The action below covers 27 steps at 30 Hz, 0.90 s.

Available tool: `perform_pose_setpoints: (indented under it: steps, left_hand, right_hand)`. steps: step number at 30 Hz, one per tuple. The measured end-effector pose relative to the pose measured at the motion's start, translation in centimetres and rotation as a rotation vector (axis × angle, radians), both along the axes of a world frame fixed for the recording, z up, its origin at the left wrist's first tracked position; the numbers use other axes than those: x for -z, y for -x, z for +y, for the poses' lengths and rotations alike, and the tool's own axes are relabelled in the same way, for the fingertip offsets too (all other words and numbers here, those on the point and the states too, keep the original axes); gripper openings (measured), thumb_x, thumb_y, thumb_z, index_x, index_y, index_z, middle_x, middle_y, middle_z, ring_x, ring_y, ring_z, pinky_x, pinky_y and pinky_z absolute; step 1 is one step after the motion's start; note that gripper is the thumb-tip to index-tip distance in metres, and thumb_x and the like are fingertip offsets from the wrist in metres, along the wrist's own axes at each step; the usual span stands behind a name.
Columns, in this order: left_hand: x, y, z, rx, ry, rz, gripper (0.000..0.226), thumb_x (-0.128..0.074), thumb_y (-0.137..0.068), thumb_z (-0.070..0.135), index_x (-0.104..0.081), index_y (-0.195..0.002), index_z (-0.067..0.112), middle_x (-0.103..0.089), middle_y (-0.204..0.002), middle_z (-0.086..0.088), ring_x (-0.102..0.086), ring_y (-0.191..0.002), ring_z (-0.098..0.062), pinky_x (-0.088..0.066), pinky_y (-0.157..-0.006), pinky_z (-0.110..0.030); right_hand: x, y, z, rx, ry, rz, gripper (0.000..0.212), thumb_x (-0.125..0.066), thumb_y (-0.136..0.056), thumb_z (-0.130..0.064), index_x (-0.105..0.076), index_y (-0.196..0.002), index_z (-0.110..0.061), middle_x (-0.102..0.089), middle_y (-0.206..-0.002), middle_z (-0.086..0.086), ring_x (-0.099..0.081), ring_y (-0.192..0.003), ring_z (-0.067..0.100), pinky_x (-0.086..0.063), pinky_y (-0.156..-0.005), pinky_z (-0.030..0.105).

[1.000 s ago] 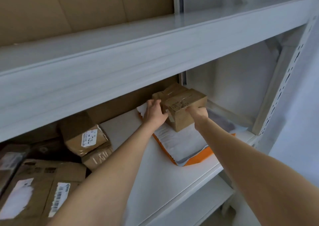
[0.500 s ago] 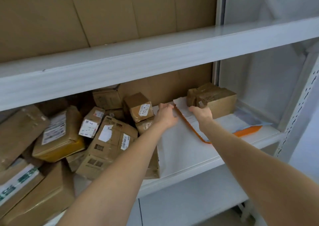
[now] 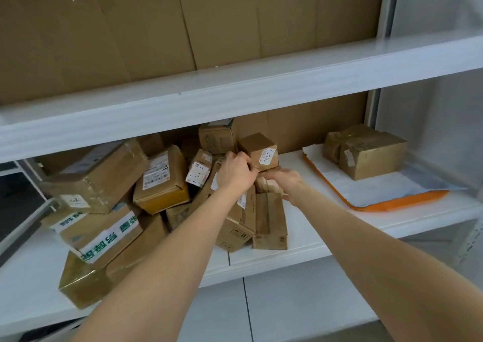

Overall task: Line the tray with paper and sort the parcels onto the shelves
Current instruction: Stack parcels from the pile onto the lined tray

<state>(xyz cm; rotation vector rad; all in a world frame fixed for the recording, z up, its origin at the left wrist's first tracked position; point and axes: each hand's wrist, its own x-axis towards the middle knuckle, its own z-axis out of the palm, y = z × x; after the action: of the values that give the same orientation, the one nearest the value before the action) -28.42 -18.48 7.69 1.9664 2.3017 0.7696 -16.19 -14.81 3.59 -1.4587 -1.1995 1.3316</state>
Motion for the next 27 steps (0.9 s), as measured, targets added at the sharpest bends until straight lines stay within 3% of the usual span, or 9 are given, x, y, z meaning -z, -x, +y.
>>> perform_pose_setpoints:
  steps: [3, 7, 11, 13, 18, 23, 27]
  left_hand:
    - [-0.1, 2.6, -0.8, -0.032, -0.018, -0.006, 0.028, -0.058, -0.091, 0.034, -0.056, -0.117, 0.023, -0.049, -0.127, -0.006, -0.055, -0.11, -0.023, -0.05, -0.081, -0.034]
    - [0.3, 5.9, -1.7, -0.097, 0.072, 0.003, 0.04, -0.055, -0.091, 0.043, -0.053, -0.123, 0.018, -0.05, -0.129, -0.009, -0.053, -0.113, -0.025, -0.048, -0.079, -0.033]
    - [0.5, 9.4, -2.6, -0.138, 0.338, 0.146, 0.068, -0.033, -0.092, 0.064, -0.047, -0.133, 0.012, -0.052, -0.129, -0.012, -0.054, -0.114, -0.028, -0.047, -0.082, -0.036]
    - [0.8, 10.6, -3.0, -0.142, 0.43, 0.17, 0.076, -0.022, -0.091, 0.069, -0.05, -0.132, 0.011, -0.056, -0.125, -0.012, -0.055, -0.11, -0.028, -0.046, -0.078, -0.033]
    - [1.6, 11.0, -3.3, -0.153, 0.665, -0.311, 0.086, -0.028, -0.089, 0.071, -0.032, -0.144, 0.005, -0.043, -0.141, -0.019, -0.045, -0.126, -0.037, -0.04, -0.104, -0.048]
    - [1.8, 10.9, -2.7, -0.165, 0.683, -0.387, 0.096, -0.037, -0.082, 0.076, -0.022, -0.149, 0.008, -0.038, -0.146, -0.018, -0.038, -0.132, -0.036, -0.035, -0.108, -0.049]
    - [1.5, 11.1, -2.3, -0.119, 0.713, -0.486, 0.087, -0.036, -0.081, 0.077, -0.039, -0.139, 0.013, -0.055, -0.127, -0.013, -0.052, -0.115, -0.031, -0.042, -0.099, -0.043]
  right_hand:
    - [-0.1, 2.0, -0.3, 0.01, -0.007, 0.013, 0.053, -0.074, -0.081, -0.02, -0.055, -0.129, -0.012, -0.059, -0.119, 0.004, -0.054, -0.106, 0.022, -0.045, -0.088, 0.031]
    - [0.6, 4.9, -1.6, -0.045, 0.104, -0.066, 0.038, -0.075, -0.08, -0.033, -0.056, -0.103, -0.011, -0.06, -0.103, 0.008, -0.056, -0.089, 0.023, -0.048, -0.088, 0.037]
    - [2.2, 6.4, -3.0, -0.083, 0.233, -0.21, 0.069, -0.072, -0.082, -0.046, -0.045, -0.136, -0.013, -0.051, -0.135, 0.015, -0.052, -0.118, 0.036, -0.046, -0.086, 0.045]
    - [2.8, 6.9, -3.4, -0.054, 0.263, -0.179, 0.075, -0.076, -0.077, -0.049, -0.046, -0.136, -0.014, -0.053, -0.135, 0.015, -0.053, -0.119, 0.037, -0.047, -0.087, 0.048]
    - [3.3, 7.7, -3.4, 0.005, 0.279, -0.09, 0.085, -0.084, -0.066, -0.05, -0.048, -0.132, -0.011, -0.058, -0.129, 0.017, -0.057, -0.115, 0.038, -0.048, -0.097, 0.054]
    - [3.4, 8.1, -3.4, -0.004, 0.287, -0.019, 0.086, -0.083, -0.067, -0.048, -0.044, -0.135, -0.011, -0.055, -0.131, 0.017, -0.054, -0.118, 0.038, -0.045, -0.1, 0.054]
    - [3.3, 8.1, -3.4, 0.025, 0.275, 0.01, 0.075, -0.08, -0.072, -0.047, -0.047, -0.128, -0.011, -0.058, -0.124, 0.015, -0.057, -0.113, 0.034, -0.047, -0.099, 0.05]
